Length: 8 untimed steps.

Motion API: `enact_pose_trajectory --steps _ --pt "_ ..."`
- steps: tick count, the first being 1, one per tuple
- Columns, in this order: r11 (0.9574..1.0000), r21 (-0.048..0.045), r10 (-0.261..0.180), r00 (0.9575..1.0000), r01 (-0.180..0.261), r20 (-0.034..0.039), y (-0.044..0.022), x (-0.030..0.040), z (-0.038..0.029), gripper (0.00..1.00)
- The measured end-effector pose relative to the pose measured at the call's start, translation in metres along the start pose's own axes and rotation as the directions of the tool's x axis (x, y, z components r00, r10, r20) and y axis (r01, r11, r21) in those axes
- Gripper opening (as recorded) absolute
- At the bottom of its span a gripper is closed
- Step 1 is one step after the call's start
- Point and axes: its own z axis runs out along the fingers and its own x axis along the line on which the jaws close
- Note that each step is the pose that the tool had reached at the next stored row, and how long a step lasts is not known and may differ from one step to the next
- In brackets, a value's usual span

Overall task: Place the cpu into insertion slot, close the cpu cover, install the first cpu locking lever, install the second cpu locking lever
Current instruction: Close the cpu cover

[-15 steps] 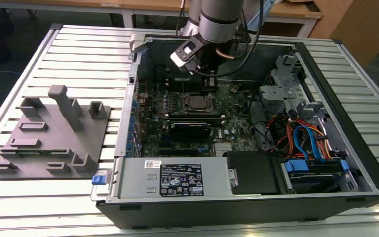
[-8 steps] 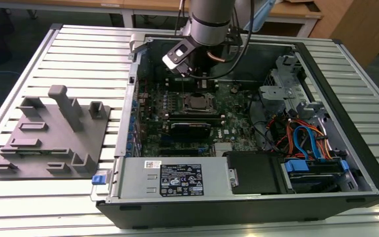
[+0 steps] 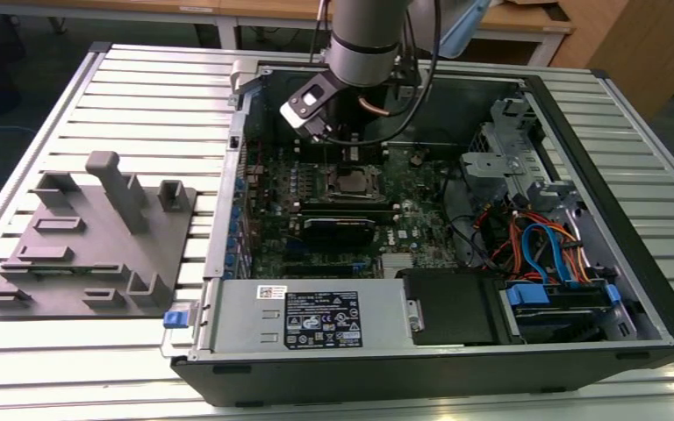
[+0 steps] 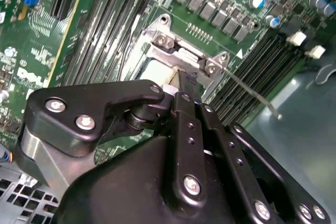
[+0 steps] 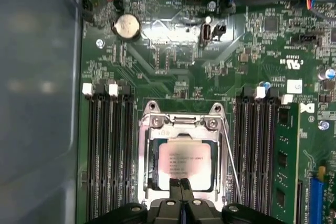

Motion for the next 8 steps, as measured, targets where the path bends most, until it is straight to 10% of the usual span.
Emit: enact_pose_trajectory --steps 8 --pt "1.0000 0.0008 -0.001 1.0000 0.001 0.0000 -0.0111 -0.0001 0.0064 0.10"
